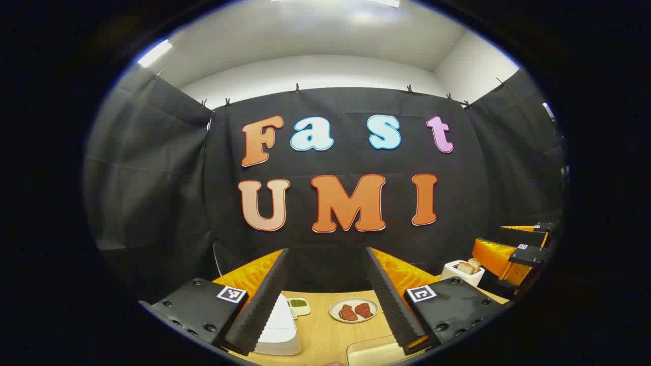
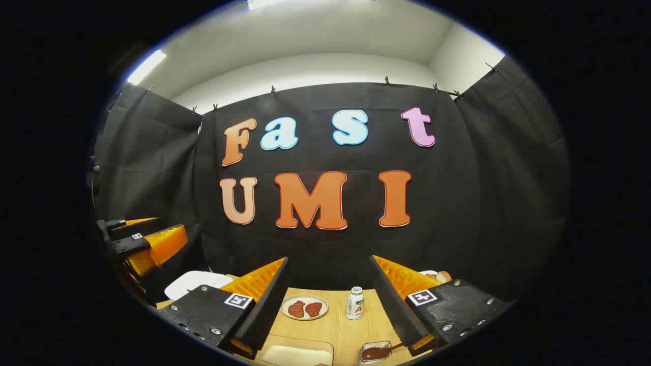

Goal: Close the left gripper, press the button to open the rice cooker; take a wooden spoon from the chopstick holder with the right hand, scoop a spoonful of rice and pour it into the rice cooker, then put the wooden spoon back into the chopstick holder.

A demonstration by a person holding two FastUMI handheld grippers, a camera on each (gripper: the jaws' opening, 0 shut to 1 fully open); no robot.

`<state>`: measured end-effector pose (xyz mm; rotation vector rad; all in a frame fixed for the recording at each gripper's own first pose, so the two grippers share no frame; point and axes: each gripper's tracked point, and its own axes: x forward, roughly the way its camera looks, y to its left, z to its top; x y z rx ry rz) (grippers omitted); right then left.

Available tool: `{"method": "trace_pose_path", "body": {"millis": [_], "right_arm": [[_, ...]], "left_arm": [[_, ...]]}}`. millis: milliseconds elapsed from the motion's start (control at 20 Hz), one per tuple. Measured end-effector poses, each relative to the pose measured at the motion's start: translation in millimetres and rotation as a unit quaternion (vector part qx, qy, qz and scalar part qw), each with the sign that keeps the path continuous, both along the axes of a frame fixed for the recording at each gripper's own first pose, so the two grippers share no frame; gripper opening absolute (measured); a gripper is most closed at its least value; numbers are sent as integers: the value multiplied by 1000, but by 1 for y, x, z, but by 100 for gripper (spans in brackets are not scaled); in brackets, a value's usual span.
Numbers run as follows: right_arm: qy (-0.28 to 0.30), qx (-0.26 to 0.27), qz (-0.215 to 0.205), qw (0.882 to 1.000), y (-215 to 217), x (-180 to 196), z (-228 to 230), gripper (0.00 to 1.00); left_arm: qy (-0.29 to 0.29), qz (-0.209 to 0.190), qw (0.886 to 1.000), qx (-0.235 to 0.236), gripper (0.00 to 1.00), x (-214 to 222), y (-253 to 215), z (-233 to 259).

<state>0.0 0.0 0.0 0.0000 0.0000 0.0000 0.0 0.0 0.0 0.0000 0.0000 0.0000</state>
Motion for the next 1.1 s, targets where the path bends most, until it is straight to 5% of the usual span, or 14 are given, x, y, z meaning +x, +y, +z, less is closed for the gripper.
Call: {"method": "trace_pose_path", "body": {"millis": [1100], "right_arm": [[1, -9, -1, 1000, -10, -1, -4, 95]], "left_arm": [[-9, 24, 1000, 8, 99, -5, 14, 8]]}}
